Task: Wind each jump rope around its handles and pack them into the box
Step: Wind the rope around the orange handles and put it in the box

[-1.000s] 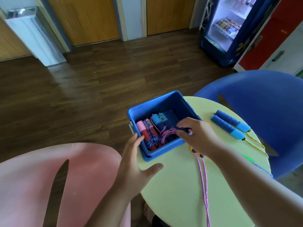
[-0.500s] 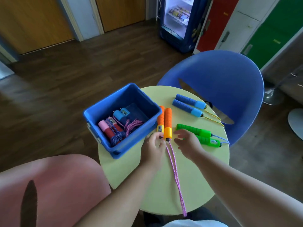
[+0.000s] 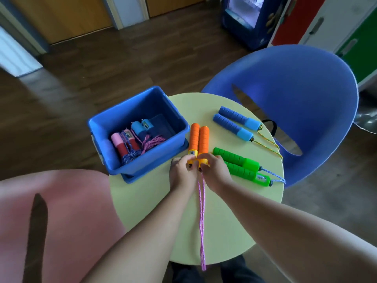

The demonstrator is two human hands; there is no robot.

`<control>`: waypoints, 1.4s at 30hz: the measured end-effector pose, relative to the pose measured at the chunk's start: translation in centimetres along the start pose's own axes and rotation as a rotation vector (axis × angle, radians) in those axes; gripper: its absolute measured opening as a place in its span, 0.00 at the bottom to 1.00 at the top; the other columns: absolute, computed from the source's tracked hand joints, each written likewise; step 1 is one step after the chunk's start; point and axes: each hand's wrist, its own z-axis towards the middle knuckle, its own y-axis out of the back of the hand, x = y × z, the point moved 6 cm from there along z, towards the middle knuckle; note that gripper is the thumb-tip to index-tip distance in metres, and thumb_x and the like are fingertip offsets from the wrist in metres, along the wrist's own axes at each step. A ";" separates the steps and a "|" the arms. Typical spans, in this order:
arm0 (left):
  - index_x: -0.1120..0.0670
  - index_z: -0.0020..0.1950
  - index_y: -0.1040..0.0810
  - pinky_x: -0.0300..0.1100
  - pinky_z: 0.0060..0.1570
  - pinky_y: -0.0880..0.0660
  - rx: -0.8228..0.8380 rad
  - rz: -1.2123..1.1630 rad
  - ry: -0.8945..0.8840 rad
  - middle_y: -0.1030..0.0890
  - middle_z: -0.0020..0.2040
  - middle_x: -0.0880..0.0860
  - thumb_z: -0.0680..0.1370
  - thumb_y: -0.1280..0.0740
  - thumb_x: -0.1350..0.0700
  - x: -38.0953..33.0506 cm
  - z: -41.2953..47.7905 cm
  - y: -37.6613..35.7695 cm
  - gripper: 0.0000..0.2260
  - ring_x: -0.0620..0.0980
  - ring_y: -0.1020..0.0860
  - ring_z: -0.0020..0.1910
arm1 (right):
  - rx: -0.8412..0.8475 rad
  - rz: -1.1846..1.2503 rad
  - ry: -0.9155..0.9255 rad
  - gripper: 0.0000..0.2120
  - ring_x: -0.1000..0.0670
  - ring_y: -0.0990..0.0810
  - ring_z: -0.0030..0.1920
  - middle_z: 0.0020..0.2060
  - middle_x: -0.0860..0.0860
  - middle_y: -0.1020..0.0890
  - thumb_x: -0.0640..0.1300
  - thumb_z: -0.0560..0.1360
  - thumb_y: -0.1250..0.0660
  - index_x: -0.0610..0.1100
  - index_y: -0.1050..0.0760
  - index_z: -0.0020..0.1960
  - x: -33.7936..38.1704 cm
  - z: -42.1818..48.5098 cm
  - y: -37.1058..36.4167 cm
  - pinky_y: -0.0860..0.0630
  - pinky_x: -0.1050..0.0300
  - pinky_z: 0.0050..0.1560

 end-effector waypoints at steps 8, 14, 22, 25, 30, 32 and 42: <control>0.47 0.59 0.18 0.43 0.54 0.19 -0.061 -0.366 0.277 0.14 0.50 0.47 0.72 0.25 0.61 2.7 -4.1 0.8 0.18 0.47 0.15 0.49 | 0.109 0.112 -0.003 0.18 0.42 0.14 0.41 0.42 0.45 0.15 0.36 0.75 0.34 0.61 0.24 0.43 -1.4 -1.5 -0.1 0.16 0.42 0.44; 0.57 0.62 0.17 0.44 0.43 0.18 -0.026 -0.637 0.387 0.12 0.45 0.54 0.76 0.30 0.69 3.9 -8.3 -0.3 0.17 0.53 0.17 0.41 | 0.223 0.204 0.028 0.16 0.45 0.12 0.40 0.41 0.47 0.18 0.32 0.76 0.33 0.54 0.22 0.46 -3.0 -4.6 0.6 0.15 0.40 0.47; 0.49 0.63 0.25 0.52 0.45 0.18 -0.061 -0.586 0.413 0.14 0.51 0.56 0.79 0.35 0.66 3.1 -15.1 0.2 0.16 0.54 0.13 0.44 | 0.384 0.408 0.060 0.12 0.49 0.13 0.37 0.43 0.48 0.22 0.29 0.79 0.34 0.45 0.21 0.52 -2.6 -10.2 2.7 0.14 0.51 0.43; 0.46 0.60 0.29 0.54 0.47 0.17 -0.094 -0.549 0.354 0.16 0.54 0.56 0.78 0.39 0.63 2.3 -17.1 1.2 0.14 0.55 0.14 0.47 | 0.412 0.439 0.098 0.13 0.51 0.14 0.37 0.44 0.48 0.22 0.29 0.78 0.33 0.47 0.21 0.50 -2.1 -12.4 2.9 0.15 0.52 0.42; 0.51 0.61 0.32 0.53 0.50 0.19 -0.082 -0.604 0.249 0.17 0.51 0.55 0.72 0.39 0.55 0.5 -20.2 4.0 0.17 0.49 0.15 0.42 | 0.388 0.418 0.233 0.14 0.53 0.15 0.36 0.47 0.46 0.18 0.31 0.77 0.30 0.51 0.21 0.49 -0.5 -16.0 3.0 0.20 0.52 0.36; 0.50 0.61 0.32 0.55 0.51 0.19 -0.084 -0.584 0.173 0.18 0.52 0.56 0.73 0.36 0.51 0.1 -21.4 5.4 0.17 0.51 0.16 0.44 | 0.333 0.398 0.291 0.14 0.46 0.16 0.39 0.46 0.44 0.16 0.33 0.76 0.28 0.52 0.22 0.49 0.1 -17.3 3.0 0.20 0.53 0.35; 0.39 0.79 0.38 0.32 0.59 0.25 -0.222 -0.328 -0.203 0.28 0.66 0.24 0.85 0.36 0.52 0.6 -28.3 11.6 0.24 0.30 0.24 0.62 | 0.266 0.518 0.330 0.14 0.36 0.14 0.40 0.43 0.35 0.18 0.32 0.73 0.24 0.41 0.28 0.49 1.6 -25.4 1.0 0.19 0.39 0.43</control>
